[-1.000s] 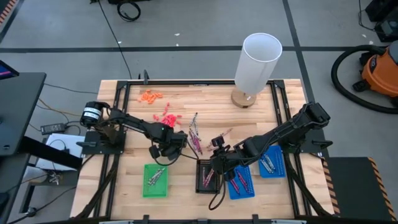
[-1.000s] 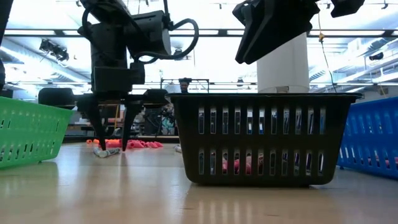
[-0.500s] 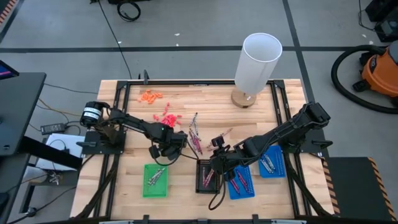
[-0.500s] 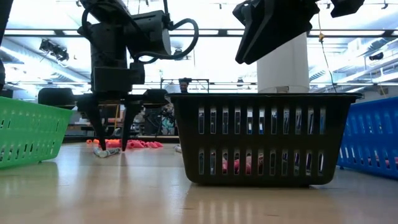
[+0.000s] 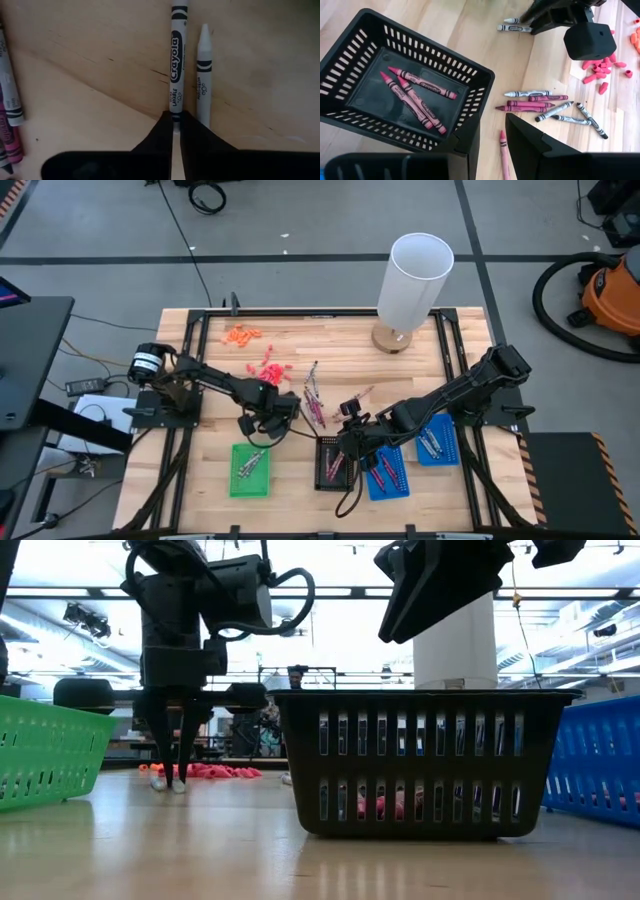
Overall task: Sort crayons
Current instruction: Put the white crayon into the green bin
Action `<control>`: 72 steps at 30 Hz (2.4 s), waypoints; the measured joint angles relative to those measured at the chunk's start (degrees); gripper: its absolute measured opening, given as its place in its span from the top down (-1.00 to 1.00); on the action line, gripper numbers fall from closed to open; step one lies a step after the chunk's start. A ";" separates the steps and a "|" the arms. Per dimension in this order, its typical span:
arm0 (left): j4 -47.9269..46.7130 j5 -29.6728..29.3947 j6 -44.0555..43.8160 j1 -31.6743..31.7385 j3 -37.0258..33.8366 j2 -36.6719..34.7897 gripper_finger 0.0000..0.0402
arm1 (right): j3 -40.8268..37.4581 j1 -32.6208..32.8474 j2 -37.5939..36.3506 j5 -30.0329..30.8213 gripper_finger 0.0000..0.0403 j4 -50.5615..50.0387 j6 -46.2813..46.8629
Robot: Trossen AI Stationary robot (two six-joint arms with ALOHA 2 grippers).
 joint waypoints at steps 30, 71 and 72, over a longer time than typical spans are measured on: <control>-27.95 -6.29 -40.23 -21.99 24.19 -2.64 0.91 | 0.00 0.42 -0.02 1.19 0.50 -7.72 2.76; -19.77 3.48 -129.01 -32.43 7.21 -2.54 0.73 | 0.00 -5.06 -0.02 -1.55 0.50 1.86 -10.69; -19.72 3.46 -128.69 -32.41 7.21 -2.54 0.66 | 0.00 -5.15 -0.02 -1.57 0.50 2.02 -10.73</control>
